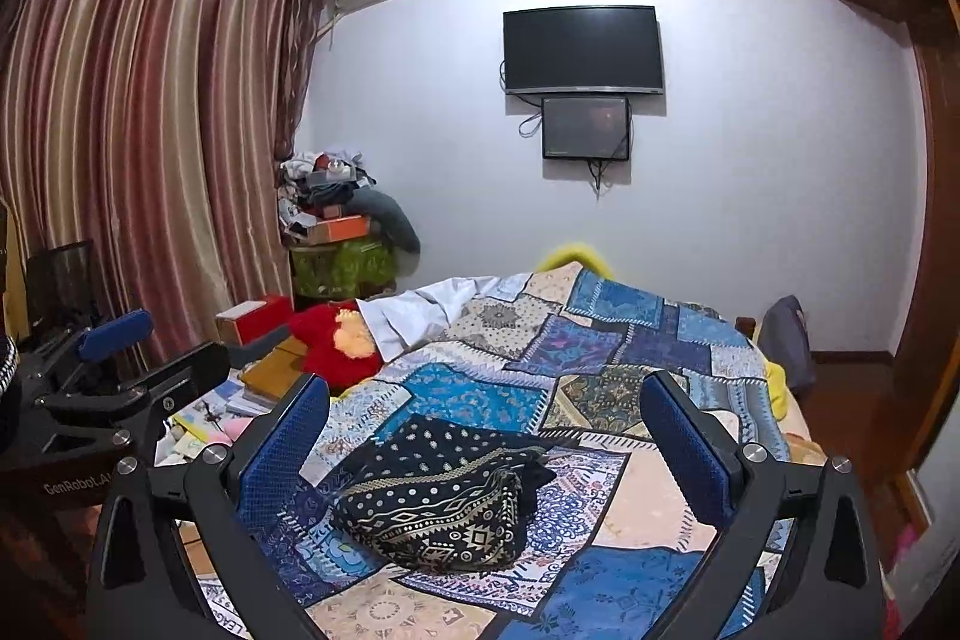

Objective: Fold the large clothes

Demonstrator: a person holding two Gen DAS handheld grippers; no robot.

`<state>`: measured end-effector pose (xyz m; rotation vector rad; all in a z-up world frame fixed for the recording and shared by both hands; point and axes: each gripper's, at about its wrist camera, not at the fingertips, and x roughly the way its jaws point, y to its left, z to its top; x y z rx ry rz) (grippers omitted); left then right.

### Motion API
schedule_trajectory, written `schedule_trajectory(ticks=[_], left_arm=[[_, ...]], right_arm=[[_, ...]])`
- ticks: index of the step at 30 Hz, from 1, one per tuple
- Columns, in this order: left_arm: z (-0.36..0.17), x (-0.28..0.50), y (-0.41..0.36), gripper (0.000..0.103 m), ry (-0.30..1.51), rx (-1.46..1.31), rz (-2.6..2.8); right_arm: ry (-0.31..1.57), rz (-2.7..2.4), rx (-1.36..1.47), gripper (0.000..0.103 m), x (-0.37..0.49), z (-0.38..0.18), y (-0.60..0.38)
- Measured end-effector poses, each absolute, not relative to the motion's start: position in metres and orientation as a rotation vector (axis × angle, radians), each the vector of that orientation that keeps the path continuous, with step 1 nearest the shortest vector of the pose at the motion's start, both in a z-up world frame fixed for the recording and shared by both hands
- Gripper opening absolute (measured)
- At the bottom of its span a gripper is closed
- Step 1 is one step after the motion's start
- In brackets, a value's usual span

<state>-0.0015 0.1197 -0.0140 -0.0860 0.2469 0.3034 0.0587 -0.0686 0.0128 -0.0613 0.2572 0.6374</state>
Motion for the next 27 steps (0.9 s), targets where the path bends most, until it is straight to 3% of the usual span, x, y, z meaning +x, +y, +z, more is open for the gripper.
schedule_trajectory(ticks=[27], left_arm=[[-0.0142, 0.0026, 0.1249, 0.103, 0.263, -0.121, 0.276]], right_arm=[[0.262, 0.621, -0.012, 0.103, 0.0523, 0.0149, -0.0684]])
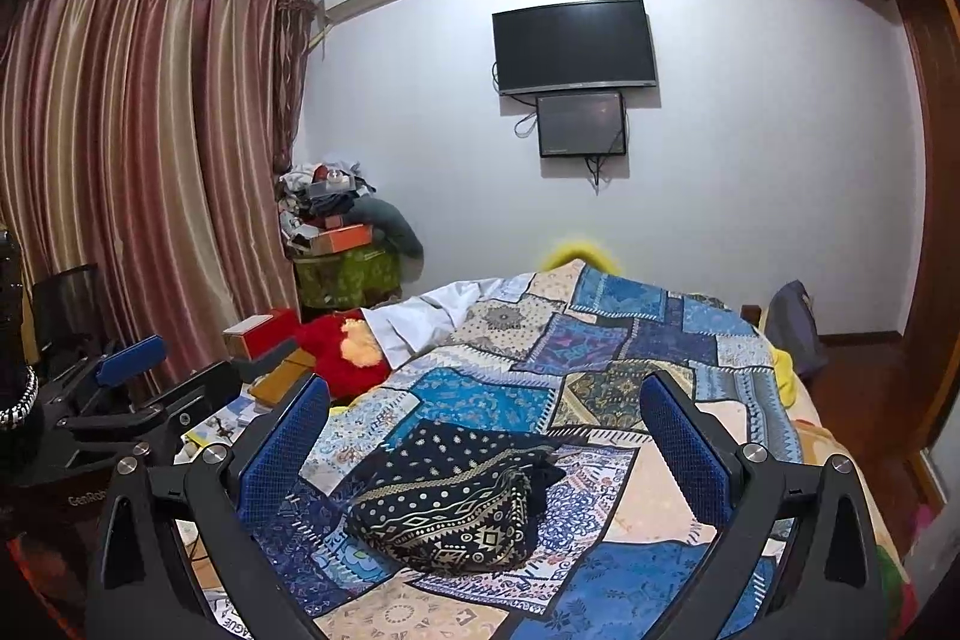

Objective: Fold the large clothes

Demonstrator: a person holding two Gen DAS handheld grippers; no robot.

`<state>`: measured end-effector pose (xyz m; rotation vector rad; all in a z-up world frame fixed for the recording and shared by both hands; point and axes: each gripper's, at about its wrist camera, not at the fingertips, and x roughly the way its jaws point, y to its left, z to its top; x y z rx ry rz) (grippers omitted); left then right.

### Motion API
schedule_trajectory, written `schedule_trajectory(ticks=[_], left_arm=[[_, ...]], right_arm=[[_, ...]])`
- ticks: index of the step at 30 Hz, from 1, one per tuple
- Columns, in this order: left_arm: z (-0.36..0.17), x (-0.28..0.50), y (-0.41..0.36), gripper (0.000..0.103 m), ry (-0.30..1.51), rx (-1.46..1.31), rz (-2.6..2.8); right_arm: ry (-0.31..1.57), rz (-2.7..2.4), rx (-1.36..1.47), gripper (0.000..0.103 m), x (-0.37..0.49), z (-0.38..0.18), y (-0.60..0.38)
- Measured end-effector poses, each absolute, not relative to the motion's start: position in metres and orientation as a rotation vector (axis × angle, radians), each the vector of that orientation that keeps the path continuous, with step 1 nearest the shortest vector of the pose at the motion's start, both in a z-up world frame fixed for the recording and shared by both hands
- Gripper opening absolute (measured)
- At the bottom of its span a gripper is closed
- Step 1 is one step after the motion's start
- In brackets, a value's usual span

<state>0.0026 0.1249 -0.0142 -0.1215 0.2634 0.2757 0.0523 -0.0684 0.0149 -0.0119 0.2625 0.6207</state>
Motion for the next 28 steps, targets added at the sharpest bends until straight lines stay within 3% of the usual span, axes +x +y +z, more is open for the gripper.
schedule_trajectory(ticks=[28], left_arm=[[-0.0148, 0.0, 0.1231, 0.103, 0.266, -0.134, 0.241]], right_arm=[[0.251, 0.628, -0.007, 0.103, 0.0495, 0.0246, -0.0686]])
